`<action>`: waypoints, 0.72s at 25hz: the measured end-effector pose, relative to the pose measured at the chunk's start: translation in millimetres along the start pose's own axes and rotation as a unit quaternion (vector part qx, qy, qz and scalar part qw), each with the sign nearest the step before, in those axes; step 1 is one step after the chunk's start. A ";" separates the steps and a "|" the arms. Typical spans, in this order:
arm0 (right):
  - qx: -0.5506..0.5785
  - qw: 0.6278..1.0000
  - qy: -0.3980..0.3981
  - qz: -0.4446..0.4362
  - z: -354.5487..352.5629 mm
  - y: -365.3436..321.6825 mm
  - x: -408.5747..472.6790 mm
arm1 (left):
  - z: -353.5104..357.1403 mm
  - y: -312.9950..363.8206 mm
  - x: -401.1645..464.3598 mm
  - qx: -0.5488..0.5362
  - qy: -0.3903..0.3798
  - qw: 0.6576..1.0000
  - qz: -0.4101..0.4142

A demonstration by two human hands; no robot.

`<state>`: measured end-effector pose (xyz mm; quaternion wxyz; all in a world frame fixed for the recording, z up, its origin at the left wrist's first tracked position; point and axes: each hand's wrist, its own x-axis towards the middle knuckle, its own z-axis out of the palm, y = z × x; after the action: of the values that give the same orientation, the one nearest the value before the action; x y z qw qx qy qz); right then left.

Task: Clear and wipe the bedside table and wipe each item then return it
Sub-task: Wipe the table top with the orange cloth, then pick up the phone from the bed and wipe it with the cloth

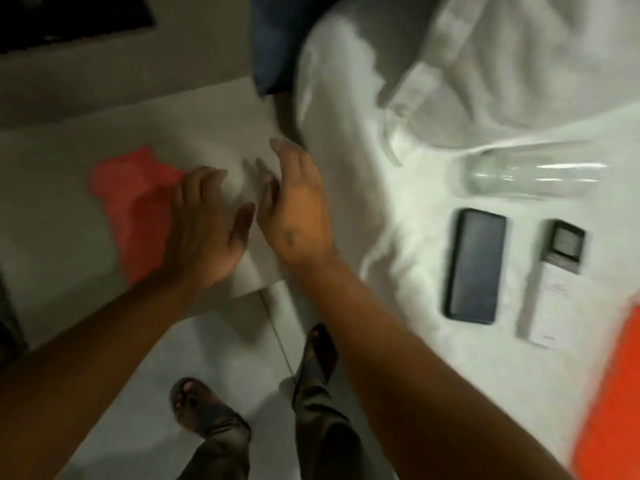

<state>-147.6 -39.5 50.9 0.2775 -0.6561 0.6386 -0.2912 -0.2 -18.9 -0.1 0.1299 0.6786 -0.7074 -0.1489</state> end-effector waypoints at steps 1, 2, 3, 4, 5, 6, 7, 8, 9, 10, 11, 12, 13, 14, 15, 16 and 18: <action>0.016 0.998 0.061 -0.003 -32.6 1.1 -14.8 | -2.6 41.2 -1.9 -0.092 0.012 0.995 0.028; 0.013 0.992 0.125 0.017 -70.3 8.4 -30.5 | -5.7 91.3 -7.1 -0.184 -0.010 0.982 0.043; -0.004 0.981 0.181 0.063 -104.9 19.6 -46.5 | -8.7 137.4 -14.8 -0.253 -0.050 0.965 0.042; -0.029 0.967 0.221 0.125 -138.3 33.8 -61.3 | -12.6 178.6 -21.1 -0.297 -0.089 0.950 0.030; -0.055 0.950 0.237 0.195 -169.0 49.0 -74.1 | -16.3 213.1 -23.6 -0.318 -0.110 0.942 0.014; -0.073 0.936 0.220 0.266 -187.0 61.2 -84.0 | -18.7 230.4 -23.3 -0.317 -0.113 0.941 -0.012; -0.080 0.921 0.189 0.330 -198.8 70.9 -90.7 | -18.7 238.1 -19.5 -0.304 -0.118 0.945 -0.038; -0.075 0.913 0.157 0.369 -205.1 78.6 -94.0 | -19.2 239.3 -14.9 -0.288 -0.129 0.947 -0.054; -0.063 0.913 0.133 0.380 -207.4 83.3 -93.8 | -20.1 236.4 -11.5 -0.274 -0.144 0.949 -0.056; -0.057 0.916 0.120 0.378 -208.8 86.1 -91.5 | -22.1 235.0 -9.5 -0.263 -0.165 0.949 -0.051; -0.059 0.917 0.109 0.378 -209.1 87.0 -88.7 | -23.6 235.7 -10.5 -0.256 -0.185 0.948 -0.047; -0.065 0.917 0.098 0.382 -210.1 86.9 -86.0 | -25.6 240.9 -13.1 -0.256 -0.207 0.943 -0.048; -0.065 0.913 0.082 0.394 -210.8 85.7 -83.3 | -27.3 247.5 -15.6 -0.261 -0.232 0.935 -0.053; -0.047 0.906 0.070 0.415 -212.4 84.5 -82.0 | -28.6 256.0 -18.3 -0.271 -0.260 0.925 -0.061; -0.008 0.899 0.059 0.434 -211.6 80.0 -79.3 | -29.3 260.8 -19.2 -0.287 -0.284 0.912 -0.076; 0.045 0.893 0.053 0.445 -210.1 74.0 -76.2 | -29.4 263.2 -19.0 -0.307 -0.305 0.897 -0.096; 0.112 0.893 0.049 0.434 -200.4 56.9 -72.4 | -33.3 255.7 -21.4 -0.376 -0.321 0.855 -0.157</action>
<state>-334.7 32.7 142.6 0.4161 -0.2634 0.8355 -0.2437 -222.1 10.2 129.9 0.1158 0.5950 -0.4842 -0.6310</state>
